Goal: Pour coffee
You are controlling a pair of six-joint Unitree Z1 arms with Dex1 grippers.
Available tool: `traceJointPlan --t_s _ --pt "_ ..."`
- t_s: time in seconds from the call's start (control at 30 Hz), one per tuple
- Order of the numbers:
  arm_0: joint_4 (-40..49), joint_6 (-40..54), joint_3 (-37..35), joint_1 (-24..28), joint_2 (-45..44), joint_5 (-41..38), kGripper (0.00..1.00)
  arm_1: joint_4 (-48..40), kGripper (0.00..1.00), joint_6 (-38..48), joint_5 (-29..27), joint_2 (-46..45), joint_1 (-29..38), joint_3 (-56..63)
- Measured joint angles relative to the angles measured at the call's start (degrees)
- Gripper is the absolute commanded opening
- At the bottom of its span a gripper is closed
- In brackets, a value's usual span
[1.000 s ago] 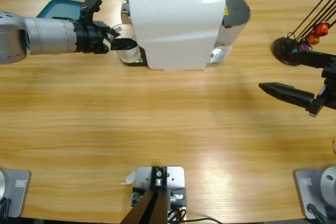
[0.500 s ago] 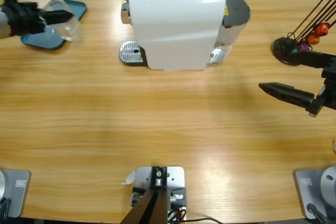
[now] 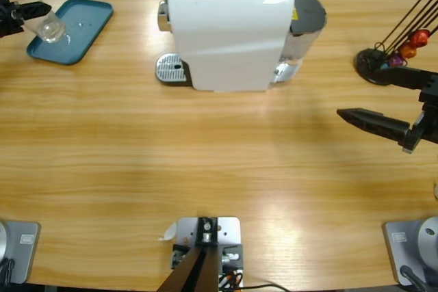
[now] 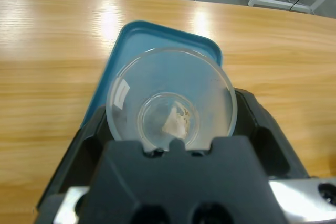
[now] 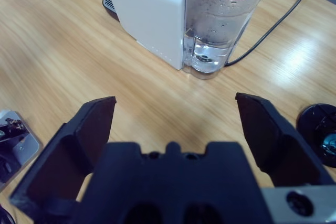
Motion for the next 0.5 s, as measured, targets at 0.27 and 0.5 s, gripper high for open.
traceJointPlan --t_s 0.27,0.5 --pt "-1.40 0.02 -0.27 0.00 4.05 0.00 0.641 0.00 1.000 0.11 0.00 0.00 0.00 0.00" --pt "-1.43 0.09 -0.29 0.01 6.16 -0.63 0.968 0.00 1.000 0.11 0.00 0.00 0.00 0.00"
